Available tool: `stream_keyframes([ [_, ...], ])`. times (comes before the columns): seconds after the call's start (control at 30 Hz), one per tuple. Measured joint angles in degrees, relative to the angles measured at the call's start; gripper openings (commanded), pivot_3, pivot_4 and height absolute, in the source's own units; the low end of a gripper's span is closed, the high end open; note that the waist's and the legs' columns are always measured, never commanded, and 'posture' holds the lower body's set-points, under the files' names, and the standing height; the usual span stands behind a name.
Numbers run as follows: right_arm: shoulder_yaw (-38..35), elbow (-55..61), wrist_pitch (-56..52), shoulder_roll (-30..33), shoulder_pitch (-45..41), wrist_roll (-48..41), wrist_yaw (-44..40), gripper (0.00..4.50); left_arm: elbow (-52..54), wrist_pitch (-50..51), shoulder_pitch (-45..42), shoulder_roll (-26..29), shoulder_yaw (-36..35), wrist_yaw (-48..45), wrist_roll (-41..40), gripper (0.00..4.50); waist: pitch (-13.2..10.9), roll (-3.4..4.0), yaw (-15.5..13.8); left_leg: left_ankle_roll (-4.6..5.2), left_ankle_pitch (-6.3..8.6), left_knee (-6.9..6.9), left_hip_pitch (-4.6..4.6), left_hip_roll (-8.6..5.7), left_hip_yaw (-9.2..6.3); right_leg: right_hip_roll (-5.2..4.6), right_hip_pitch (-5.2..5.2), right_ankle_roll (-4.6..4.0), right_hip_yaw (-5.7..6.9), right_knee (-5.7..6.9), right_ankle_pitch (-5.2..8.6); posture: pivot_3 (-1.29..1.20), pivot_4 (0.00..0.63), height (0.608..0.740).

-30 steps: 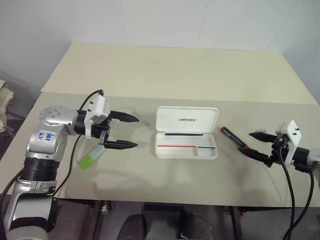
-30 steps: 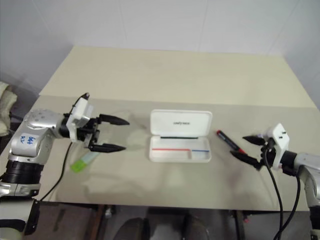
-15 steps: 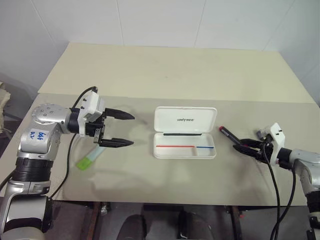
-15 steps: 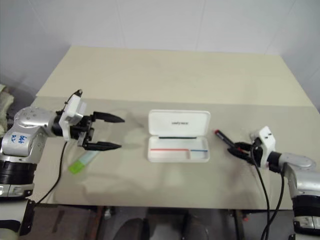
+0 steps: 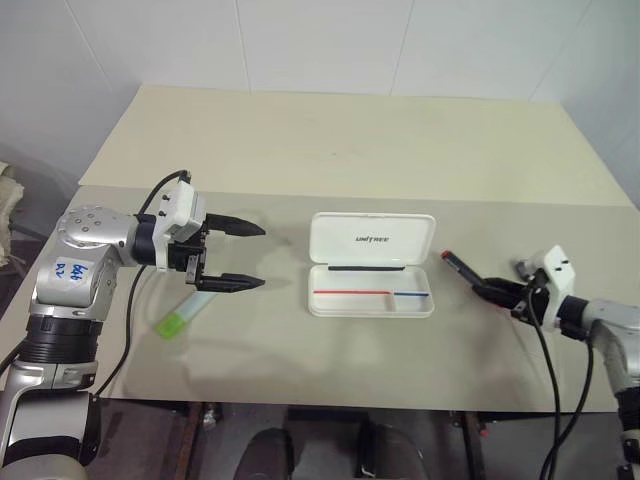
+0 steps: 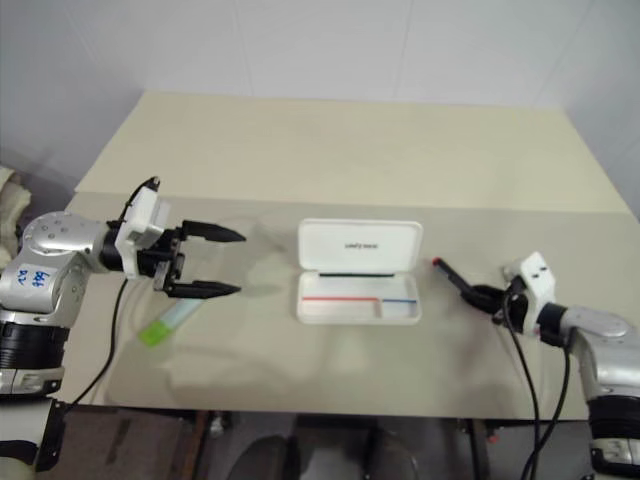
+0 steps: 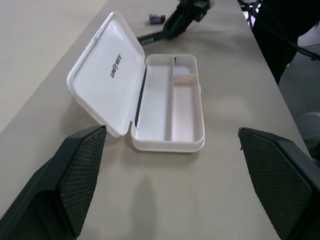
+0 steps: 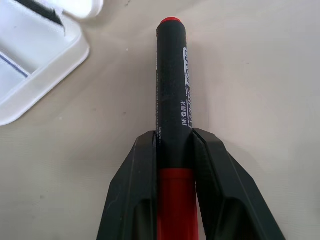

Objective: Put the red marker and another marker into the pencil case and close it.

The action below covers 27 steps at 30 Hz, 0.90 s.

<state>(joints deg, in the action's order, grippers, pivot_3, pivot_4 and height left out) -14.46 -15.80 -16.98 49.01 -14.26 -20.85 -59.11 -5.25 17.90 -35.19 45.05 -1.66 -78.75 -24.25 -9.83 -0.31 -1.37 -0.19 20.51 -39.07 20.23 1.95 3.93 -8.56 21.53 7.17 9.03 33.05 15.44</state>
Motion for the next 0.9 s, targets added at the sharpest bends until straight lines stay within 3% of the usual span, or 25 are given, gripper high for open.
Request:
stream_keyframes([
  [0.13, -5.09, 7.09, -0.74, 4.85, -0.14, -3.11, -2.24, 0.65, -0.06, -0.55, 0.49, -0.02, 0.05, 0.19, 0.01, 4.50, 0.01, -0.03, 0.05, 0.00, 0.00, 0.07, -0.02, 0.02, -0.02, 0.02, 0.00, 0.00, 0.03, -0.02, 0.00, 0.00, 0.150, 0.740],
  [0.3, -5.14, 19.06, -5.07, 4.81, -0.34, -10.74, -6.99, 0.65, -0.32, -1.45, 1.17, -0.11, 0.18, 0.30, 0.02, 4.50, 0.02, -0.04, 0.05, 0.00, 0.01, 0.05, -0.01, 0.02, -0.01, 0.01, 0.00, 0.00, 0.02, -0.03, 0.00, 0.00, 0.150, 0.740],
  [0.53, 9.16, 25.96, -6.64, 0.12, -5.23, -11.27, -10.47, 0.65, -0.77, -2.56, 2.36, -0.29, 0.41, 0.66, 0.15, 4.50, 0.02, -0.06, -0.01, 0.00, 0.01, 0.02, 0.00, 0.01, -0.04, 0.01, 0.00, 0.00, 0.03, -0.01, 0.00, 0.00, 0.150, 0.740],
  [0.7, 21.40, 15.62, 4.77, -2.02, -12.80, 0.08, -17.08, 0.65, -1.68, -2.98, 3.40, -0.04, 0.22, 1.20, 0.19, 4.50, 0.03, -0.06, 0.12, 0.02, 0.02, 0.01, 0.02, -0.03, -0.02, 0.00, 0.04, 0.00, 0.02, -0.01, 0.00, 0.00, 0.150, 0.740],
  [0.9, 27.43, -0.36, 16.34, -8.04, -22.56, 8.37, -20.03, 0.65, -1.49, -2.97, 4.09, -0.13, 0.18, 2.13, 0.17, 4.50, 0.02, -0.05, 0.37, 0.01, 0.02, 0.05, 0.04, -0.02, -0.02, 0.00, 0.08, 0.00, 0.05, 0.02, 0.00, 0.00, 0.150, 0.740],
])
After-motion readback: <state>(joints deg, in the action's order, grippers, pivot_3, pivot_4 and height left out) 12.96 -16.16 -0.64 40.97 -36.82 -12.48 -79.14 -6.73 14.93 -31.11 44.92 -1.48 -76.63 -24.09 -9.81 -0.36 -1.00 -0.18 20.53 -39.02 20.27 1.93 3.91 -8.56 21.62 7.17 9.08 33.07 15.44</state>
